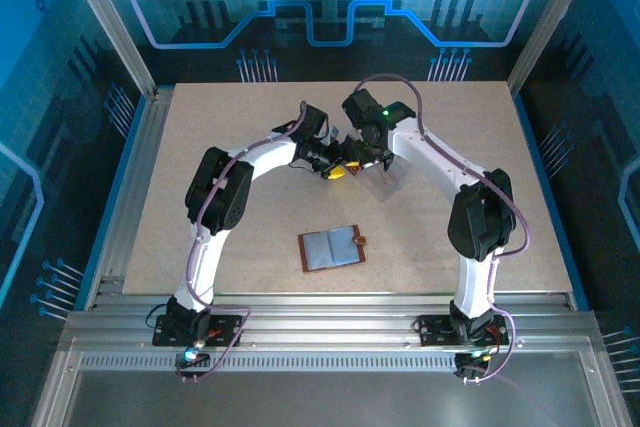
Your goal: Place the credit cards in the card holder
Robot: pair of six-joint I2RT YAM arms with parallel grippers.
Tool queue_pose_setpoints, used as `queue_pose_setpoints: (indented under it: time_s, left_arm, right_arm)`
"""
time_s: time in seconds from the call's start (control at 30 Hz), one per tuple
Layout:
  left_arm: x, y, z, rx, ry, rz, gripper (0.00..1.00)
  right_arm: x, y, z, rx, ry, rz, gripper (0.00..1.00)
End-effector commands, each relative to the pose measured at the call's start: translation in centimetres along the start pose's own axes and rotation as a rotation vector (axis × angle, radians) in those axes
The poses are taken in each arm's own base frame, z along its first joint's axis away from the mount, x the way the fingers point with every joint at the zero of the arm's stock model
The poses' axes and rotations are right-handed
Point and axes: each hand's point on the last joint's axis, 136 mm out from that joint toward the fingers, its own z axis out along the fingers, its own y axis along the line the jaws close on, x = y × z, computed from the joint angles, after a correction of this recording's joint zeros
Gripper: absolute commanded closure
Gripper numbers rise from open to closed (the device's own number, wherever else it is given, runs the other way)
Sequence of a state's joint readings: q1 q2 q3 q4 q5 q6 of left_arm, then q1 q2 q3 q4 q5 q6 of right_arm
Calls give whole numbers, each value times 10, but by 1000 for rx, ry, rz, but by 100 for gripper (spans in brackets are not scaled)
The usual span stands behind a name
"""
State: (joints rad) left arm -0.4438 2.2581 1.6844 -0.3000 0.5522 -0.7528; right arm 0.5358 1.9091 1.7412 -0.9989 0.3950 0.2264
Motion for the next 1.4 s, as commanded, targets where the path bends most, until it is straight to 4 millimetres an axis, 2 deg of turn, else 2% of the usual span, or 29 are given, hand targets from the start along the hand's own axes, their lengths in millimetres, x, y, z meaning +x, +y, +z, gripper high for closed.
queue_pose_setpoints:
  time_s: [0.0, 0.23, 0.33, 0.6, 0.8, 0.97, 1.1, 1.37]
  left_arm:
    - [7, -24, -26, 57, 10, 28, 42]
    - [14, -50, -58, 121, -20, 60, 42]
    - [24, -48, -74, 125, -43, 57, 42]
    - [72, -8, -115, 25, -105, 72, 41]
    - [116, 37, -138, -103, -127, 88, 41]
    - [150, 73, -142, -231, -116, 115, 40]
    - [167, 97, -135, -275, -86, 100, 40]
    - [176, 111, -124, -281, -72, 83, 40]
  right_arm:
    - [4, -3, -16, -28, -8, 4, 100]
    - [14, 6, -34, -106, -27, 25, 100]
    - [27, 21, -42, -179, -26, 32, 100]
    - [87, 77, -52, -303, 45, -22, 100]
    - [120, 120, -52, -430, 94, -3, 100]
    - [131, 143, -38, -502, 140, 45, 100]
    - [132, 158, -32, -532, 168, 59, 100]
    - [138, 167, -13, -507, 224, 68, 100]
